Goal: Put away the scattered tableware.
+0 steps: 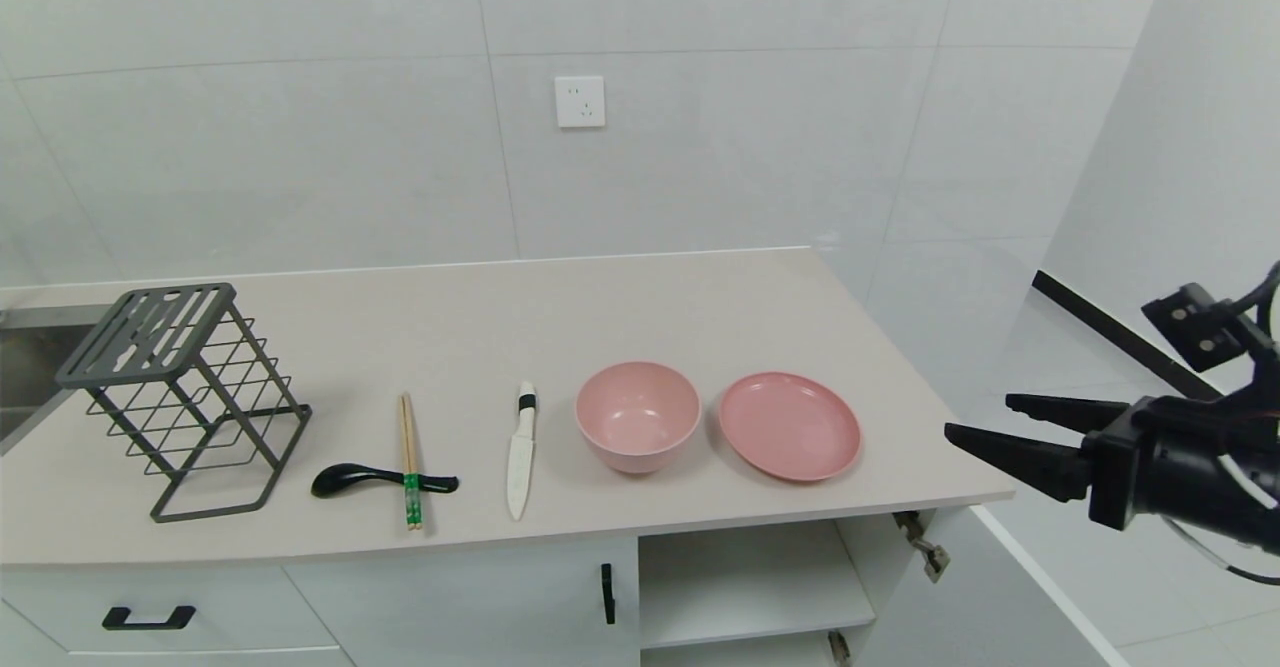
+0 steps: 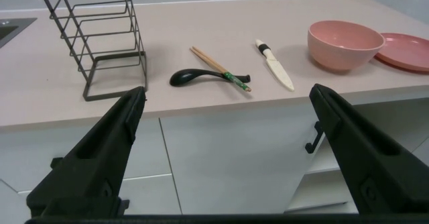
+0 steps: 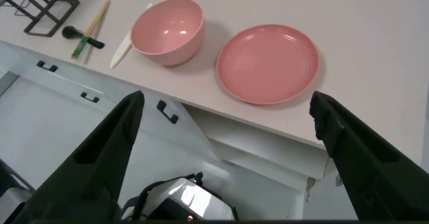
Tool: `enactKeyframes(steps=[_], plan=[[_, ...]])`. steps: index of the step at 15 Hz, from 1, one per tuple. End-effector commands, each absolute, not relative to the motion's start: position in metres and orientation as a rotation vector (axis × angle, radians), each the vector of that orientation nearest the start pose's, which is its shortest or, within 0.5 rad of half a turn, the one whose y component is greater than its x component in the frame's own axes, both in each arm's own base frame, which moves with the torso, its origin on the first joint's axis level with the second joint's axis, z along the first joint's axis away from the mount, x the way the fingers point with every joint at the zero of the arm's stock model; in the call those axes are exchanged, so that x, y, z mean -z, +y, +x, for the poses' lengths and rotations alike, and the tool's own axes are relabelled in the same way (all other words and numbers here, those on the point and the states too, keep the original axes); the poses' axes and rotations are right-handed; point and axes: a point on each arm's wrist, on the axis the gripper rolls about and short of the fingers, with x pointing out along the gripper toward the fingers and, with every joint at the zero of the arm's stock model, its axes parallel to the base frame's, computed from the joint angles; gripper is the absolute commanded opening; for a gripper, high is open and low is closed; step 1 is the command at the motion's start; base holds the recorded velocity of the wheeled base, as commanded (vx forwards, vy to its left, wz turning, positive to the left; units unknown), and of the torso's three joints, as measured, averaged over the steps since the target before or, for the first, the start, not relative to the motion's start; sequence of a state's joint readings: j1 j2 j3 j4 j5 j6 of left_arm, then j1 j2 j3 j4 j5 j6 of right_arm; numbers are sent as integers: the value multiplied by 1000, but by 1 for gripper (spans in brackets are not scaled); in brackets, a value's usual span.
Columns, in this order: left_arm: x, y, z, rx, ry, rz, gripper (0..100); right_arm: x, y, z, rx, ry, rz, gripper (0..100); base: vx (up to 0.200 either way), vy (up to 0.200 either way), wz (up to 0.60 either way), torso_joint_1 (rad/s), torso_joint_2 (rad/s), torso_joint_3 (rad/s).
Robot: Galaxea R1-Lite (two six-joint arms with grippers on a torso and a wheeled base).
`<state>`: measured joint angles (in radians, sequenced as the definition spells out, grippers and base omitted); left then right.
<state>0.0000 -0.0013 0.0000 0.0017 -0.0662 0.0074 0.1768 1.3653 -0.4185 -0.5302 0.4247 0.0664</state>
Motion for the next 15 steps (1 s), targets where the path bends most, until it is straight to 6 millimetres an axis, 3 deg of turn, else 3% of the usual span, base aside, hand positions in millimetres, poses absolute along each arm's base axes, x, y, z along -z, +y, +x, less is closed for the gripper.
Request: enactKeyframes(steps=[1,6,15], plan=[[-75,-1,-23,66,1,6,100,-139,47,212,-547,512,118,100,0,0,0,0,0,0],[-75,-1,-23,66,1,6,100,-124,54,244,-542,575,121,100,0,0,0,0,0,0],[-75,-1,-23,64,1,8,100,-75,61,294,-530,575,114,100,0,0,0,0,0,0]])
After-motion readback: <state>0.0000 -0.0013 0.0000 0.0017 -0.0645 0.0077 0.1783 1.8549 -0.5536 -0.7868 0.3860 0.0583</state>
